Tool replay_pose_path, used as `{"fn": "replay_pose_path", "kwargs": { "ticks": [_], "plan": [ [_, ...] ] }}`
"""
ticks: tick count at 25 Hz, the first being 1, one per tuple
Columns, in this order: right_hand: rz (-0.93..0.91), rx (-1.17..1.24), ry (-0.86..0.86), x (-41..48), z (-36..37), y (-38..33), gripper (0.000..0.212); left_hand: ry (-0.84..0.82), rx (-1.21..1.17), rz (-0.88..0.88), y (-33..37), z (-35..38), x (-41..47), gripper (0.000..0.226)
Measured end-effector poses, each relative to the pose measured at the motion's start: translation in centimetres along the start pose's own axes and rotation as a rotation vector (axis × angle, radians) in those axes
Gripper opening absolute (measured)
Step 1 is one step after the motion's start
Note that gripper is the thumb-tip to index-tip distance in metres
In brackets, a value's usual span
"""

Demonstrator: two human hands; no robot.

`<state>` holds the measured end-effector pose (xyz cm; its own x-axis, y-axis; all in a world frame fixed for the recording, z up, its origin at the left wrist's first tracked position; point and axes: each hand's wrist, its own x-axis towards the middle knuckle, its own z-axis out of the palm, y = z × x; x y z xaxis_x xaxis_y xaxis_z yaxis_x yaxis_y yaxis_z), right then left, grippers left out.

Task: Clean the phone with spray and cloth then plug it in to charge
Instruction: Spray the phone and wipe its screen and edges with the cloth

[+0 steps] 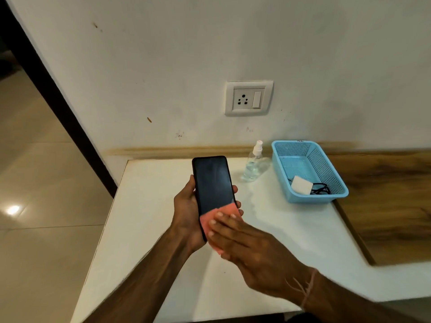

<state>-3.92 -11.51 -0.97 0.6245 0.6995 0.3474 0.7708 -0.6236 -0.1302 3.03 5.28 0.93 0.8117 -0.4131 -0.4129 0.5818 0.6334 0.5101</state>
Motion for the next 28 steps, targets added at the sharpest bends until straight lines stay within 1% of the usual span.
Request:
{"fn": "replay_pose_path", "kwargs": {
  "ticks": [4, 7, 10, 11, 15, 17, 19, 21, 22, 24, 26, 28],
  "plan": [
    [0.232, 0.052, 0.148, 6.1, -0.7, 3.2, 0.044, 0.089, 0.067, 0.01, -0.6, 0.6, -0.2, 0.064],
    [0.312, 0.1, 0.205, 9.4, -0.1, 3.6, 0.042, 0.109, 0.038, 0.055, -0.7, 0.9, -0.3, 0.056],
    [0.318, 0.157, 0.23, 8.6, 0.5, 2.3, 0.042, 0.104, 0.014, 0.056, -1.1, 0.9, -0.4, 0.055],
    [0.309, 0.178, 0.219, 7.7, 0.7, 1.7, 0.043, 0.099, 0.002, 0.031, -1.2, 0.8, -0.4, 0.058],
    [0.234, 0.192, 0.139, 3.4, 1.4, -0.8, 0.045, -0.018, -0.003, -0.048, -0.7, 0.5, -0.4, 0.078],
    [0.177, 0.18, 0.101, 1.5, 1.2, -1.2, 0.044, -0.045, -0.026, -0.053, -0.3, 0.3, -0.3, 0.078],
    [0.087, 0.142, 0.027, -0.5, 0.6, -1.0, 0.044, -0.063, -0.043, -0.039, -0.3, 0.2, -0.1, 0.075],
    [-0.004, 0.08, -0.028, -2.1, -0.2, 0.0, 0.047, -0.041, -0.048, -0.015, -0.5, 0.1, 0.0, 0.073],
    [-0.022, 0.053, -0.034, -2.5, -0.5, 0.6, 0.051, -0.028, -0.052, -0.006, -0.6, 0.0, 0.1, 0.073],
    [0.02, 0.028, 0.03, -2.9, -1.1, 2.1, 0.056, -0.007, -0.048, 0.001, -0.5, -0.4, 0.3, 0.074],
    [0.114, 0.018, 0.125, -2.7, -1.6, 4.4, 0.059, 0.02, -0.022, 0.0, -0.6, -0.7, 0.4, 0.073],
    [0.181, -0.053, 0.157, -2.4, -1.5, 7.1, 0.065, 0.029, -0.008, -0.004, -0.9, -0.8, 0.4, 0.073]
  ]
}}
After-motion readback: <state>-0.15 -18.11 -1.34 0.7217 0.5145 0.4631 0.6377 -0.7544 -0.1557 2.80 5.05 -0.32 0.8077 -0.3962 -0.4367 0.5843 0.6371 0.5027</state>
